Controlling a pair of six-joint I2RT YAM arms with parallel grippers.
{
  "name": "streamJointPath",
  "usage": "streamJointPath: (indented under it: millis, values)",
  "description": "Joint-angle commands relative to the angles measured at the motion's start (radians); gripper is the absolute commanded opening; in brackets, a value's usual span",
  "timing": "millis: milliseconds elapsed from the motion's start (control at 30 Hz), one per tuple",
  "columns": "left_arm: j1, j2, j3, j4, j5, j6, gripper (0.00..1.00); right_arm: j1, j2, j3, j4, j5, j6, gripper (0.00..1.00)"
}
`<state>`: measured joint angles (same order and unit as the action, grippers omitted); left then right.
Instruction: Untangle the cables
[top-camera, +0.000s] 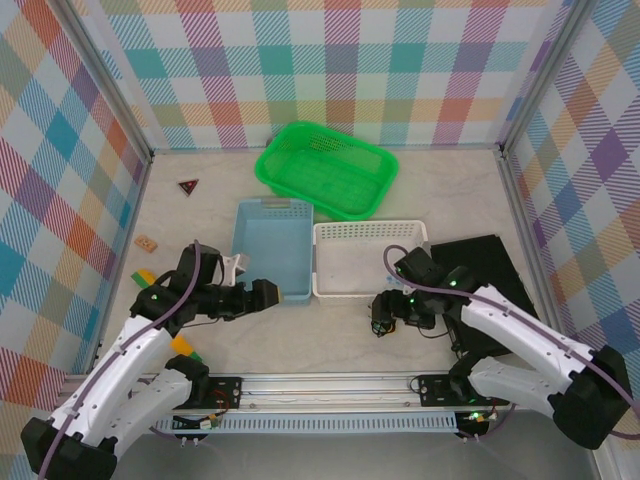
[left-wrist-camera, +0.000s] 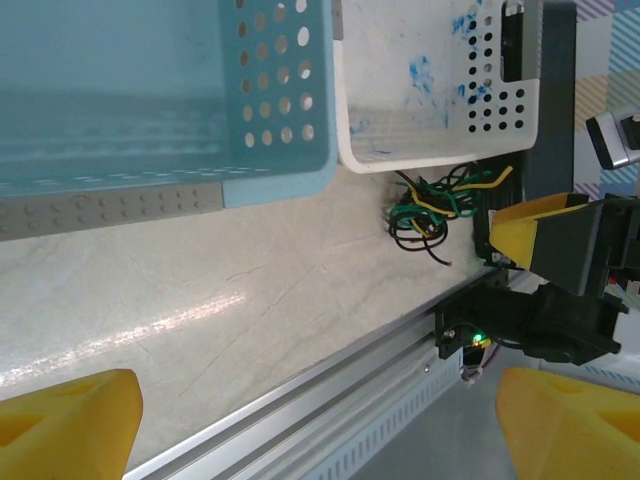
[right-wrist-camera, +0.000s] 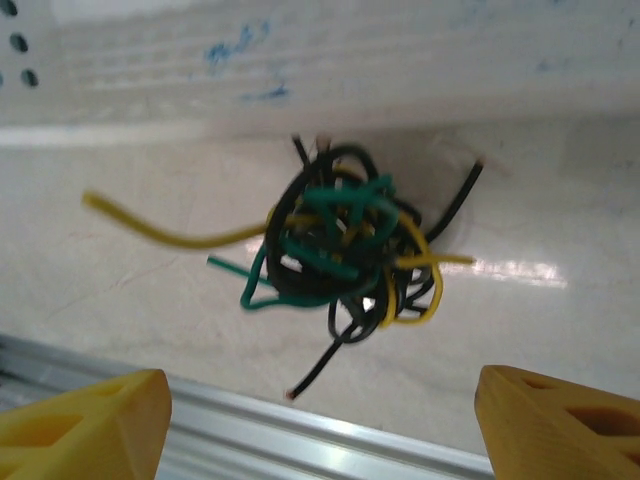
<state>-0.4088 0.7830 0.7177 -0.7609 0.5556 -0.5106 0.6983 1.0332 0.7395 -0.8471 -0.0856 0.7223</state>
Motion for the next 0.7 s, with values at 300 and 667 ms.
streamJointPath:
  millis: [300, 667]
  values:
    - [-0.013, 0.042, 0.012, 0.008, -0.032, 0.030, 0.91, 0.005, 0.082, -0.049, 0.163, 0.022, -0.062, 0.71]
    - [-0.013, 0.033, 0.018, -0.012, -0.062, 0.038, 0.92, 0.005, 0.080, -0.125, 0.254, 0.046, -0.147, 0.65]
